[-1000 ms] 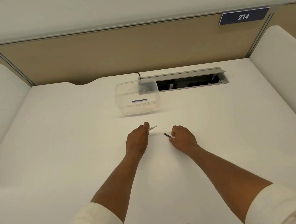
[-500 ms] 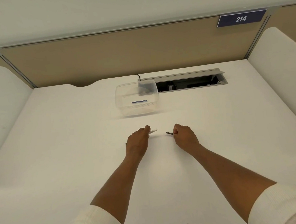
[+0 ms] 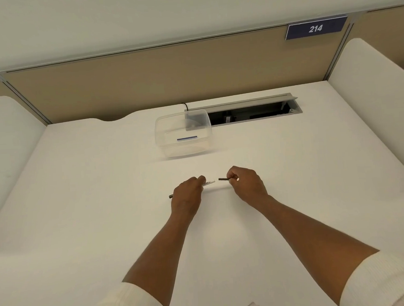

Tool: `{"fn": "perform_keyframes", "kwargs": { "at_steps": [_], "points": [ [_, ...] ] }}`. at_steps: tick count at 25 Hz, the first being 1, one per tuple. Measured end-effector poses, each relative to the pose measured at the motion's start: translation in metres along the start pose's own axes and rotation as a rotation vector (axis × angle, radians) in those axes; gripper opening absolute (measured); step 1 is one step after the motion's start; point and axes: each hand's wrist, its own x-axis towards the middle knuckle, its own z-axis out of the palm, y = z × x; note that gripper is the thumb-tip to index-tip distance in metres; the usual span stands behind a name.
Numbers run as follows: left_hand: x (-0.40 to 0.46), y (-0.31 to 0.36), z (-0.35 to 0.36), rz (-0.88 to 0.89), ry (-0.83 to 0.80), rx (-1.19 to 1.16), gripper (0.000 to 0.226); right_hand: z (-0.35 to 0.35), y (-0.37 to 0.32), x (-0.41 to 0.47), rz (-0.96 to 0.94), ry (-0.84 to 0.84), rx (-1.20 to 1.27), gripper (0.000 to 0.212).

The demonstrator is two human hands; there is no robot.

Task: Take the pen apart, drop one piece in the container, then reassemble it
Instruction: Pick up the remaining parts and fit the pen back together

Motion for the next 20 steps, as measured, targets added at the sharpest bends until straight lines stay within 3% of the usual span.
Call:
{"fn": "perform_keyframes", "kwargs": {
  "at_steps": [20],
  "points": [
    [-0.017, 0.019, 0.008, 0.052, -0.031, -0.024, 0.016, -0.011, 0.009, -0.029, 0.016, 0.035, -0.034, 0.013]
  ]
}}
